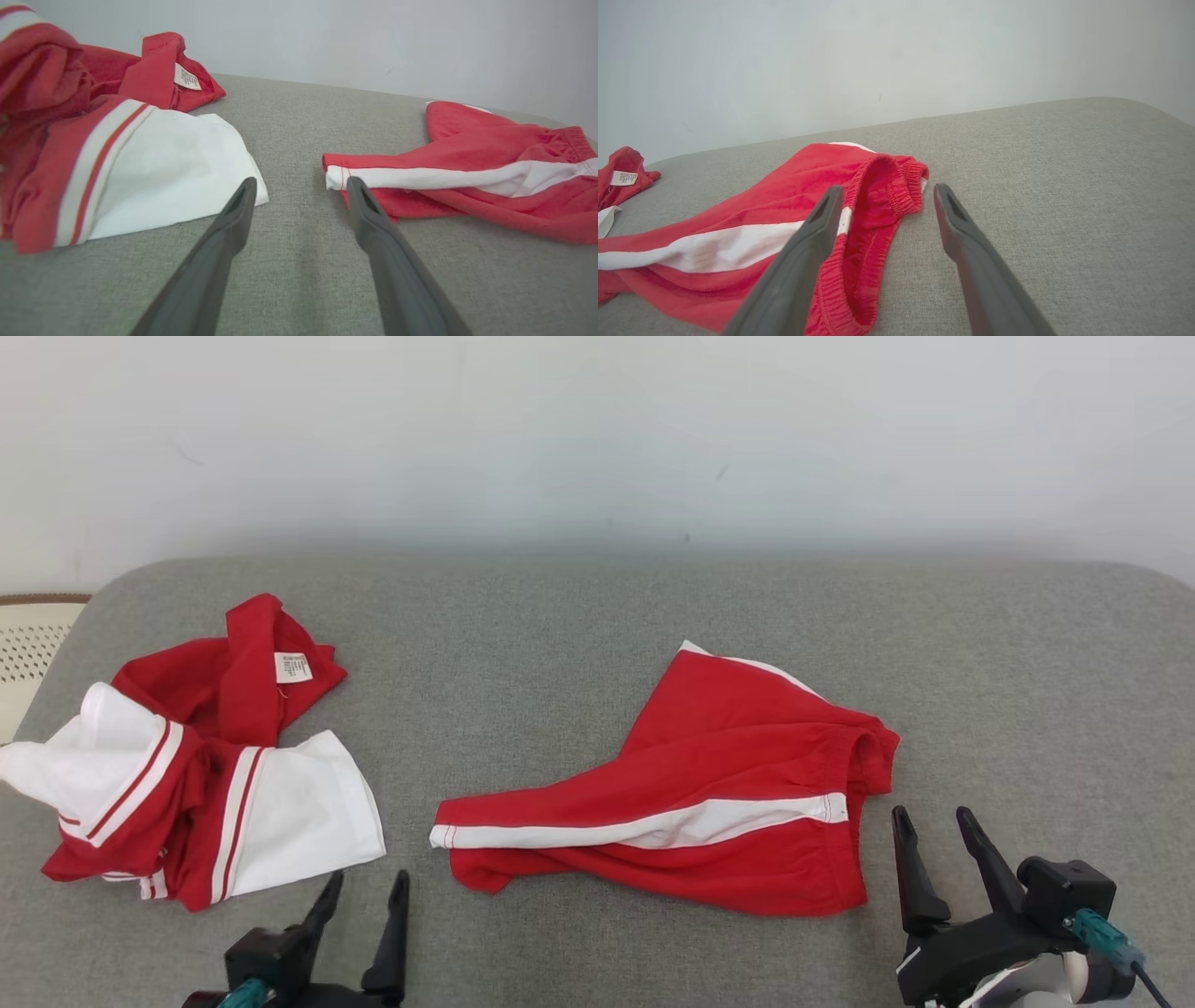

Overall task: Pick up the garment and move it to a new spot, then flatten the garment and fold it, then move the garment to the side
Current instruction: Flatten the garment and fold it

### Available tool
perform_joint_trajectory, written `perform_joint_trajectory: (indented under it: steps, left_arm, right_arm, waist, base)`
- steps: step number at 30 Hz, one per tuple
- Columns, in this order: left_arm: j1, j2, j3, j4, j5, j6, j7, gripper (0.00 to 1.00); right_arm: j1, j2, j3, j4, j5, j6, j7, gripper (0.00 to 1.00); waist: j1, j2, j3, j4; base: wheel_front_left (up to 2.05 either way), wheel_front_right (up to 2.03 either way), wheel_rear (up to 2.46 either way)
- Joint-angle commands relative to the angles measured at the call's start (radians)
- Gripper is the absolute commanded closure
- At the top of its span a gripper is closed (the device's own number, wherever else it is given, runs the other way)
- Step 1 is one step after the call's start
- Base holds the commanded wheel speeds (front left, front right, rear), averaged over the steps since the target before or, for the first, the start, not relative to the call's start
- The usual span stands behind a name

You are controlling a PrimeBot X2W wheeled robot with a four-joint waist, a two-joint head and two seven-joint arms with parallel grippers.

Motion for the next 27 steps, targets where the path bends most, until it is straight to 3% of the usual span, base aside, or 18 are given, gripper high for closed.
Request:
perform_joint_trajectory:
  steps: [1, 27]
  left_arm:
    - [0.034, 0.001, 0.028, -0.023, 0.014, 0.015, -0.001, 0.0]
    - [0.207, -0.006, 0.14, -0.183, 0.084, 0.077, -0.001, 0.0]
  right_arm:
    - [0.012, -0.005, 0.007, -0.009, -0.014, -0.001, -0.001, 0.0]
    - [0.117, 0.037, 0.018, -0.055, -0.144, -0.001, -0.001, 0.0]
  waist:
    - [0.0001, 0.0, -0.012, -0.003]
    - [0.0001, 0.0, -0.062, -0.041]
  base:
    - [0.0, 0.0, 0.0]
    - [0.0, 0.0, 0.0]
